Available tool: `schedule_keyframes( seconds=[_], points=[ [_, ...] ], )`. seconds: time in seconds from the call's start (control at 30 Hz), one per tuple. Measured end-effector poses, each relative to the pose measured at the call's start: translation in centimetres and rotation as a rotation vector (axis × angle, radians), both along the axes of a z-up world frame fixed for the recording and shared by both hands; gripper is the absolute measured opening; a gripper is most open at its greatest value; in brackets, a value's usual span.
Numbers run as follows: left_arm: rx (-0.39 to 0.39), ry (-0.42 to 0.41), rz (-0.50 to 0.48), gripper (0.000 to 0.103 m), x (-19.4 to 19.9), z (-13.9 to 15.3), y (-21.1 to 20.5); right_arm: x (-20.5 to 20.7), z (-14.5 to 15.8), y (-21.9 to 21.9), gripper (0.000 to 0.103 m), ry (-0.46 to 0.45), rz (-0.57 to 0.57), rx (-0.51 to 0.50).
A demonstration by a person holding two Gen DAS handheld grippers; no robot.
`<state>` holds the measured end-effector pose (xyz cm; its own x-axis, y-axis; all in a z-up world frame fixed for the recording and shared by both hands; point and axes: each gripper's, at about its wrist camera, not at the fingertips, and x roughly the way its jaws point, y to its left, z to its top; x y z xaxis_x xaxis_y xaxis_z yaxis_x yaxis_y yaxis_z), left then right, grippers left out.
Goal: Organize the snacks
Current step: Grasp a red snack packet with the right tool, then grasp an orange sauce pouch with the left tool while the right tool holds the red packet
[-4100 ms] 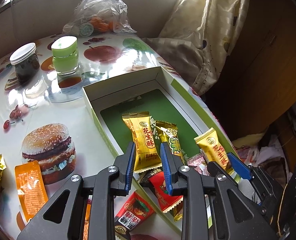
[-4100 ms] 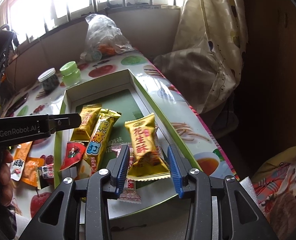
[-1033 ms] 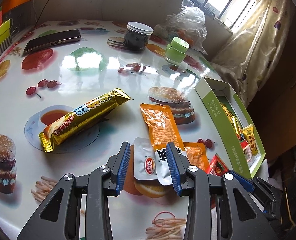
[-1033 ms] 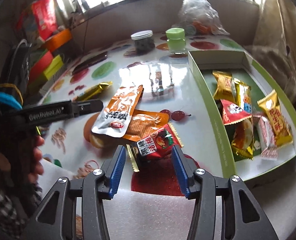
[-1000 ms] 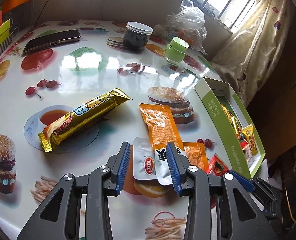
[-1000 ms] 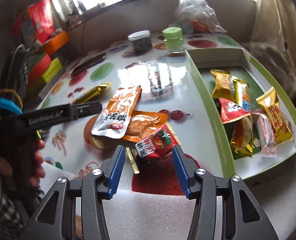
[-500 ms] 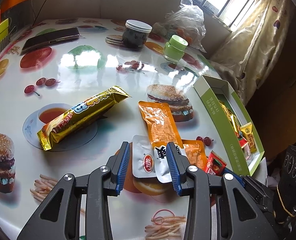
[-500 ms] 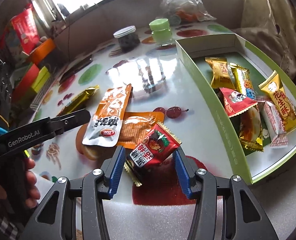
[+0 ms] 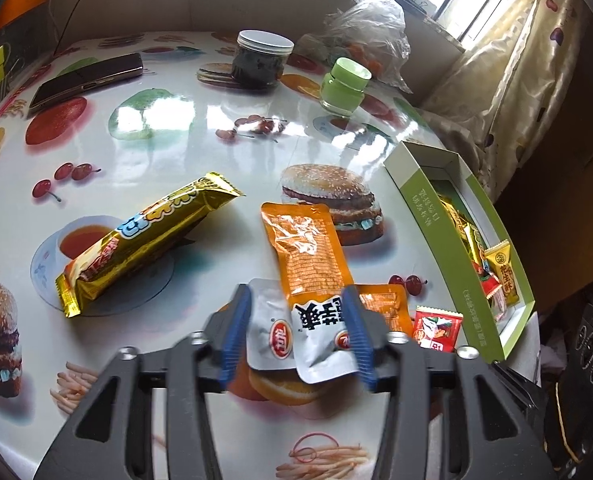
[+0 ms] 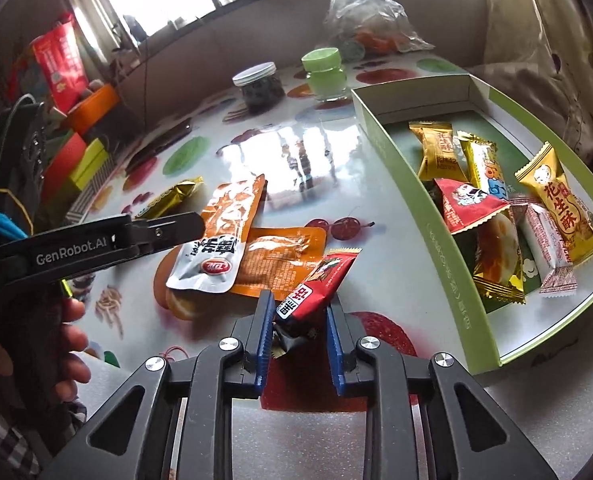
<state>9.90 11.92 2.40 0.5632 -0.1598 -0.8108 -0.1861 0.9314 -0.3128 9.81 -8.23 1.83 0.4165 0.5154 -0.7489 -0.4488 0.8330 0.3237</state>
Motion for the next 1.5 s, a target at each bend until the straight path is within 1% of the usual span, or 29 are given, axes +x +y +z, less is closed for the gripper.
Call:
schedule_keyframes(
  seconds=[0.13,0.37,0.47,0.6,0.73,0.97,1.1,1.3,1.43,1.5],
  points=[
    [0.012,0.011,-0.011,0.057,0.7,-0.1,-0.8,-0.4,0.2,-0.2,0.023,-0.03,-0.001,-0.025],
    [0.073,0.053,-0.053,0.057,1.6,-0.7,-2.6,-0.9,0.3,-0.6,0.023,-0.067,-0.001,-0.05],
    [0.131,0.063,-0.056,0.057,1.7,-0.7,-3.3,-1.0,0.2,-0.7,0.023,-0.071,0.0,-0.048],
    [0.161,0.065,-0.056,0.057,1.7,-0.8,-3.6,-0.9,0.2,-0.9,0.023,-0.07,-0.005,-0.043],
    [0.225,0.062,-0.069,0.057,1.7,-1.0,-4.2,-1.0,0.2,-1.0,0.023,-0.071,-0.006,-0.039],
    [0.234,0.057,-0.058,0.057,1.6,-0.9,-4.3,-1.0,0.2,-1.0,0.023,-0.07,-0.007,-0.038],
    [0.232,0.047,-0.042,0.05,1.4,-0.9,-4.1,-1.0,0.2,-1.1,0.023,-0.07,-0.006,-0.038],
    [0.223,0.036,-0.037,0.047,1.3,-0.8,-4.0,-1.0,0.2,-1.0,0.023,-0.07,-0.006,-0.038],
    [0.221,0.01,-0.035,0.041,1.1,-0.3,-4.1,-1.0,0.2,-1.0,0.023,-0.07,-0.005,-0.039],
    [0.213,0.011,-0.038,0.041,1.1,-0.2,-4.0,-1.1,0.2,-1.0,0.023,-0.073,-0.004,-0.042]
  ],
)
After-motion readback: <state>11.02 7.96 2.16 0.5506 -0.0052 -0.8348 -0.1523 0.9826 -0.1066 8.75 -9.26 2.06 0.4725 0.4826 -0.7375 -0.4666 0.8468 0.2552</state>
